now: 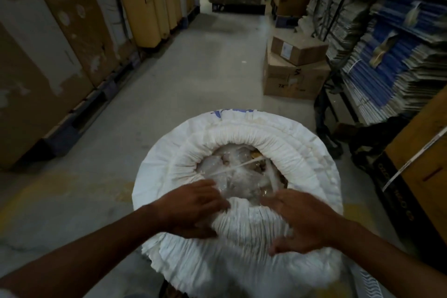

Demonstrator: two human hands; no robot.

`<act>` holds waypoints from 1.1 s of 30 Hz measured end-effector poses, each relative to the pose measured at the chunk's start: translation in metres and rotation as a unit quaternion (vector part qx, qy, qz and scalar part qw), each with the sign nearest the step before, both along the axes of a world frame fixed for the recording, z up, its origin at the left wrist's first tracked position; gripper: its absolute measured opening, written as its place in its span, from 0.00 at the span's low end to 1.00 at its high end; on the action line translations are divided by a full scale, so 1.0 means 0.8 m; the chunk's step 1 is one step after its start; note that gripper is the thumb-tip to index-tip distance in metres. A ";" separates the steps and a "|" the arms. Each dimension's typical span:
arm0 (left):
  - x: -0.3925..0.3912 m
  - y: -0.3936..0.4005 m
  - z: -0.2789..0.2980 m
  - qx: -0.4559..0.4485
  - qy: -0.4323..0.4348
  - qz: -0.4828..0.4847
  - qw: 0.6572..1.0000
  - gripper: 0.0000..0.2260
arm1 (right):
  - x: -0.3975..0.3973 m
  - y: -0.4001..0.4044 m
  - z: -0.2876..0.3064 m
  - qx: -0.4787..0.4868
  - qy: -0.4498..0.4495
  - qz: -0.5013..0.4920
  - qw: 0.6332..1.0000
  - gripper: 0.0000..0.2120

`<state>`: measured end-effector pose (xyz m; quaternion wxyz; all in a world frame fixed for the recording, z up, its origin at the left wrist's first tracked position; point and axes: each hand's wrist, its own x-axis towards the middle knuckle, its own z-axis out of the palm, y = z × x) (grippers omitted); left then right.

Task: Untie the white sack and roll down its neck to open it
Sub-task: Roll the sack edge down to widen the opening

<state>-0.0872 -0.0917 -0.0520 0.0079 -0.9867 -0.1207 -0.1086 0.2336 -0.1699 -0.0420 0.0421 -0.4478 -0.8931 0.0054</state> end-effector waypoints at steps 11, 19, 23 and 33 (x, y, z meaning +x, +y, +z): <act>-0.017 -0.026 -0.011 0.135 0.001 -0.015 0.991 0.07 | 0.033 -0.033 -0.031 0.192 -0.066 0.065 0.977 0.15; 0.025 -0.039 0.020 -0.054 -0.100 0.161 0.980 0.18 | -0.015 -0.034 -0.001 0.119 0.113 -0.002 0.987 0.22; 0.047 -0.013 0.030 -0.105 -0.151 0.217 0.959 0.17 | -0.034 0.005 0.019 0.103 0.217 -0.148 0.959 0.25; 0.031 0.102 -0.045 -0.156 0.004 0.398 0.904 0.45 | 0.013 0.093 -0.074 -0.001 0.044 -0.379 0.924 0.52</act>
